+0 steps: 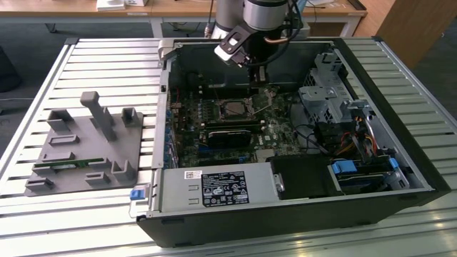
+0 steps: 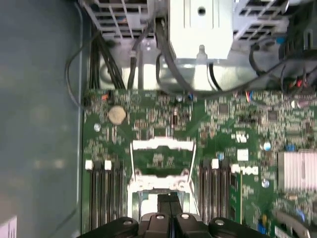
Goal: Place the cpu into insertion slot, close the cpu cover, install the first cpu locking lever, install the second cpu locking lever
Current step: 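Close the cpu cover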
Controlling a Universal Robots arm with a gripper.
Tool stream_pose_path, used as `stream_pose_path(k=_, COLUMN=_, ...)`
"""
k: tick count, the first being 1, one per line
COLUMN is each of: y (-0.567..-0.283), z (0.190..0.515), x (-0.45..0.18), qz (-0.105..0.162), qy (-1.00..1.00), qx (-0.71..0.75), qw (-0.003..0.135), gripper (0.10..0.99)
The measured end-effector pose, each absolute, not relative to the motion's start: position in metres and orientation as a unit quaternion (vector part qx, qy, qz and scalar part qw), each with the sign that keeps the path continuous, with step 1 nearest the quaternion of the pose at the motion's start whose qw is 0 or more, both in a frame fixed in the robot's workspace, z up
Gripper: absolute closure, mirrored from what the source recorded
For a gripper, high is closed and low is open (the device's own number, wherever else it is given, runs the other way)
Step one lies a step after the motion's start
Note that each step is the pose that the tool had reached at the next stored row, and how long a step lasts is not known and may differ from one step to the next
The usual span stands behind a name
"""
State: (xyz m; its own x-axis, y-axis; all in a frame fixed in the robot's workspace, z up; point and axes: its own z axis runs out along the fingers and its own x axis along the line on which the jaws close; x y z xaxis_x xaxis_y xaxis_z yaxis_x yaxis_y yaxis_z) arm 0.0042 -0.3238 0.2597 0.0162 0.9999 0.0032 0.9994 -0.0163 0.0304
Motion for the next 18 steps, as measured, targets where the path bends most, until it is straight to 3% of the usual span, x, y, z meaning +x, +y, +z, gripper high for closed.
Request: stream_pose_path(k=18, y=-0.324, z=0.254, x=0.03, qz=0.012, qy=0.719, qx=0.695, qw=0.009, gripper=0.969)
